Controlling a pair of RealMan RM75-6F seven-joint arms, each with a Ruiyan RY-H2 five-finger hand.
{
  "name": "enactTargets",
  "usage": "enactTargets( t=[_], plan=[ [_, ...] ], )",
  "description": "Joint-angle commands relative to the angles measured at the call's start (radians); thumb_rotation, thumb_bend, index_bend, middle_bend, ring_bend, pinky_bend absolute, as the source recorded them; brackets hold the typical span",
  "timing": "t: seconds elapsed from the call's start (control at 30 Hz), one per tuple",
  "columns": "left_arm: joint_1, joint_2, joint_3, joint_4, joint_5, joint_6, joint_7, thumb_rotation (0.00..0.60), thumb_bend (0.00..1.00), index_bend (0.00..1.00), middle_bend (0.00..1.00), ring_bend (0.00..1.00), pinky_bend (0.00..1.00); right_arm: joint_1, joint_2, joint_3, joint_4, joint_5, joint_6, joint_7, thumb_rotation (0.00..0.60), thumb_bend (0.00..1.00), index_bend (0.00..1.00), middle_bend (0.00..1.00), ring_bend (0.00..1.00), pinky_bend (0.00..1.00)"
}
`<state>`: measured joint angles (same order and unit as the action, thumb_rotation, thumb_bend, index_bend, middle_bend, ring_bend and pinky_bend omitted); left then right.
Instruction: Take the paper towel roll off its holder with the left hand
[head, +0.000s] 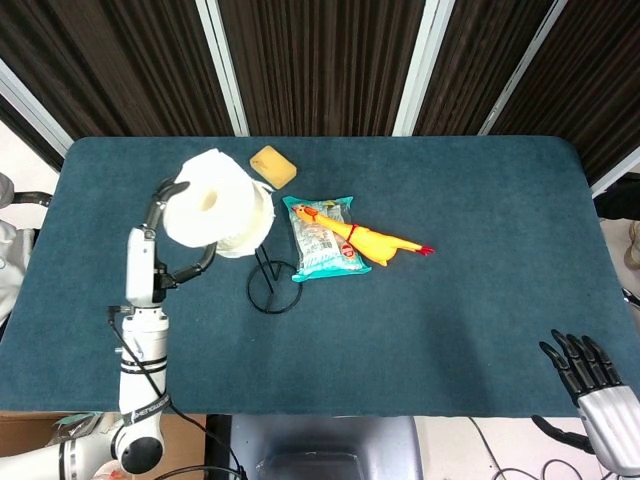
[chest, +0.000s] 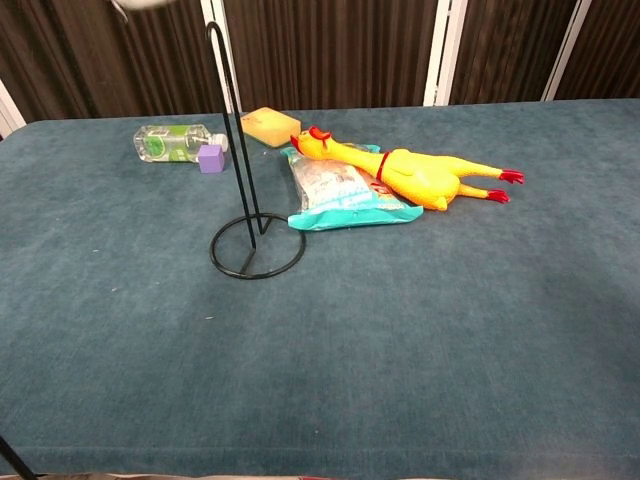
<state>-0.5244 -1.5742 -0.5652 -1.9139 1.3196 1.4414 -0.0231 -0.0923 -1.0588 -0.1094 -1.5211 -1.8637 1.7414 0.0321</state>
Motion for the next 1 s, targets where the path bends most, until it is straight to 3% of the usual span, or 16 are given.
enactTargets(
  t=[0.03,0.17,0.3,0.4,0.6,0.77,0.9,0.97,1.0],
  plan=[
    [0.041,0.108,-0.047,-0.062,-0.011,0.034,0.041,0.600,0.73,0.81,0.81,0.82,0.76,-0.004,0.001,-0.002,0.005,-0.003,0.008,0.006,0.600,0.03,0.00,0.00,0.00,0.00],
    [0.098,0.172,-0.022,0.032,-0.024,0.048,-0.003,0.600,0.74,0.81,0.81,0.82,0.76,-0.006,0.000,-0.002,0.010,-0.007,0.015,0.011,0.600,0.03,0.00,0.00,0.00,0.00],
    [0.135,0.165,0.037,0.196,-0.047,0.049,-0.067,0.600,0.74,0.81,0.81,0.81,0.76,-0.007,-0.004,-0.006,0.010,-0.017,0.014,0.000,0.600,0.03,0.00,0.00,0.00,0.00],
    [0.145,0.113,0.106,0.330,-0.035,0.041,-0.132,0.600,0.74,0.81,0.81,0.81,0.76,-0.007,-0.008,-0.007,0.007,-0.022,0.012,-0.013,0.600,0.03,0.00,0.00,0.00,0.00],
    [0.132,-0.082,0.252,0.655,0.041,0.054,-0.176,0.600,0.72,0.81,0.81,0.82,0.73,-0.001,-0.013,-0.006,-0.003,-0.019,-0.011,-0.036,0.600,0.03,0.00,0.00,0.00,0.00],
    [0.127,-0.210,0.327,0.819,0.053,0.008,-0.238,0.600,0.69,0.75,0.78,0.66,0.51,0.001,-0.013,-0.005,-0.008,-0.015,-0.018,-0.045,0.600,0.03,0.00,0.00,0.00,0.00],
    [0.117,-0.256,0.348,0.863,0.056,-0.028,-0.264,0.600,0.64,0.68,0.71,0.59,0.23,0.003,-0.013,-0.005,-0.009,-0.014,-0.024,-0.048,0.600,0.03,0.00,0.00,0.00,0.00],
    [0.108,-0.265,0.355,0.870,0.048,-0.063,-0.248,0.600,0.63,0.60,0.63,0.53,0.14,0.003,-0.013,-0.005,-0.009,-0.013,-0.025,-0.049,0.600,0.03,0.00,0.00,0.00,0.00],
    [0.104,-0.263,0.357,0.867,0.039,-0.085,-0.235,0.600,0.61,0.51,0.55,0.44,0.10,0.003,-0.013,-0.005,-0.010,-0.013,-0.025,-0.049,0.600,0.03,0.00,0.00,0.00,0.00]
  ],
)
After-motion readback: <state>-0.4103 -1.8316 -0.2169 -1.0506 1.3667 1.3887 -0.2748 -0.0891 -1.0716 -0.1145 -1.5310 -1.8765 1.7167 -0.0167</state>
